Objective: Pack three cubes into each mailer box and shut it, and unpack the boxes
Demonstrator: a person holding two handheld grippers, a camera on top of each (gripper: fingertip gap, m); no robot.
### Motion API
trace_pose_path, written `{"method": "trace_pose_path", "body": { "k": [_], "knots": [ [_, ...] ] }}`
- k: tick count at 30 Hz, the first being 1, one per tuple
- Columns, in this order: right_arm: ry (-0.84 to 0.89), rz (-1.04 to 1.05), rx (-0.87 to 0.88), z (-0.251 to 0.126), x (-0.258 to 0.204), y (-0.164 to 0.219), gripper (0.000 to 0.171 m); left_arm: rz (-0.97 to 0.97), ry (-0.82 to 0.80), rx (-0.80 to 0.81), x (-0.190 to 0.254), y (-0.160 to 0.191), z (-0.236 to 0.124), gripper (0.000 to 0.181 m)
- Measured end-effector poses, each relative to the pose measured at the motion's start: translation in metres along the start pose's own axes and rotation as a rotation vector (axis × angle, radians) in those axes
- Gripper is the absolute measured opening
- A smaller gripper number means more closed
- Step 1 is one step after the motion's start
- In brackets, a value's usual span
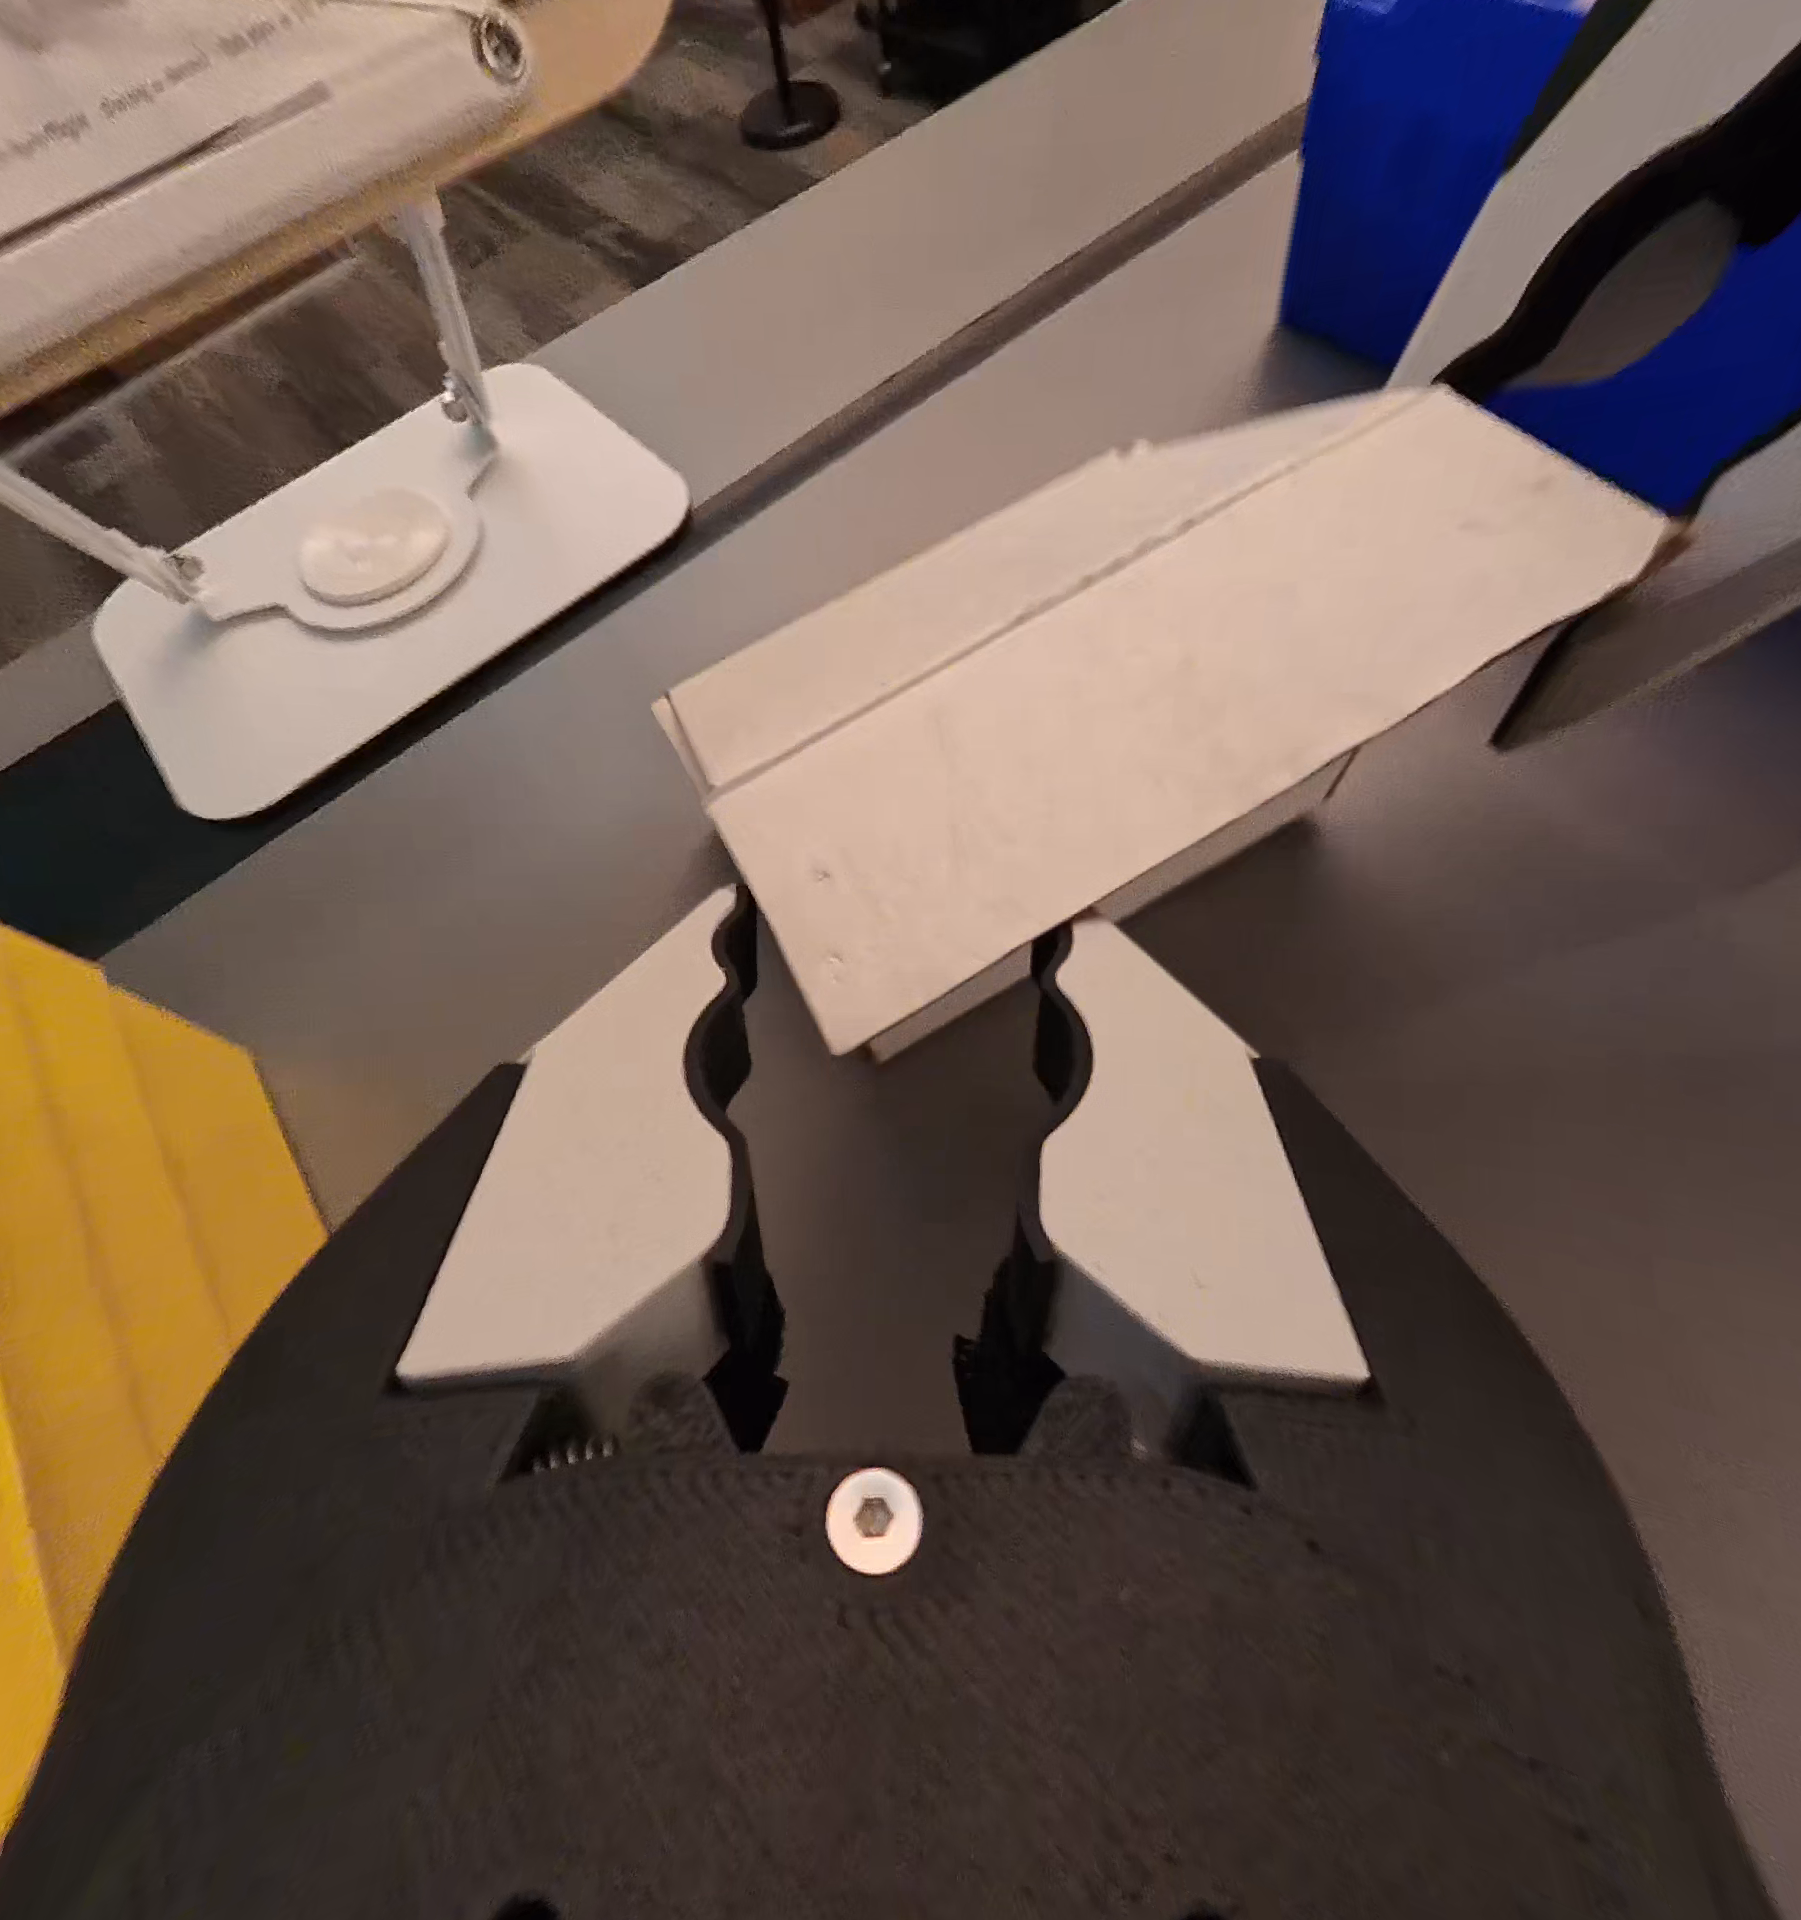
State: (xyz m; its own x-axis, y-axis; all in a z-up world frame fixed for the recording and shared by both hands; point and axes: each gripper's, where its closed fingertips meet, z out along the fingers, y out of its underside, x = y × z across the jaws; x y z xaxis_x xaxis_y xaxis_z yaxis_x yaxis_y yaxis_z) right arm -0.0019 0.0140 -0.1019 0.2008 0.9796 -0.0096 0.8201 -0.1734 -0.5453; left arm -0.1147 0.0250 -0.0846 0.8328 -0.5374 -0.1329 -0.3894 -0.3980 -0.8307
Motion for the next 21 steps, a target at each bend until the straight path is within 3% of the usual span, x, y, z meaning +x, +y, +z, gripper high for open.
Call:
{"method": "trace_pose_path", "body": {
  "k": [3,6,11,16,21],
  "knots": [
    [0.065,-0.004,0.027,0.0,0.004,-0.006,0.058,0.068,-0.117,-0.022,-0.007,0.017,0.0,0.047],
    [0.264,-0.03,0.062,-0.006,0.023,-0.012,0.069,0.126,-0.209,-0.037,-0.011,0.025,-0.001,0.043],
    [0.446,-0.104,0.222,-0.009,0.015,-0.023,0.077,0.017,-0.237,-0.075,-0.014,0.034,-0.002,0.035],
    [0.578,-0.113,0.3,-0.01,0.001,-0.025,0.058,0.007,-0.273,-0.028,-0.022,0.027,-0.008,0.031],
    [0.646,-0.013,0.313,-0.007,-0.001,-0.015,0.058,0.078,-0.285,-0.088,-0.025,0.038,-0.001,0.036]
  ]
}}
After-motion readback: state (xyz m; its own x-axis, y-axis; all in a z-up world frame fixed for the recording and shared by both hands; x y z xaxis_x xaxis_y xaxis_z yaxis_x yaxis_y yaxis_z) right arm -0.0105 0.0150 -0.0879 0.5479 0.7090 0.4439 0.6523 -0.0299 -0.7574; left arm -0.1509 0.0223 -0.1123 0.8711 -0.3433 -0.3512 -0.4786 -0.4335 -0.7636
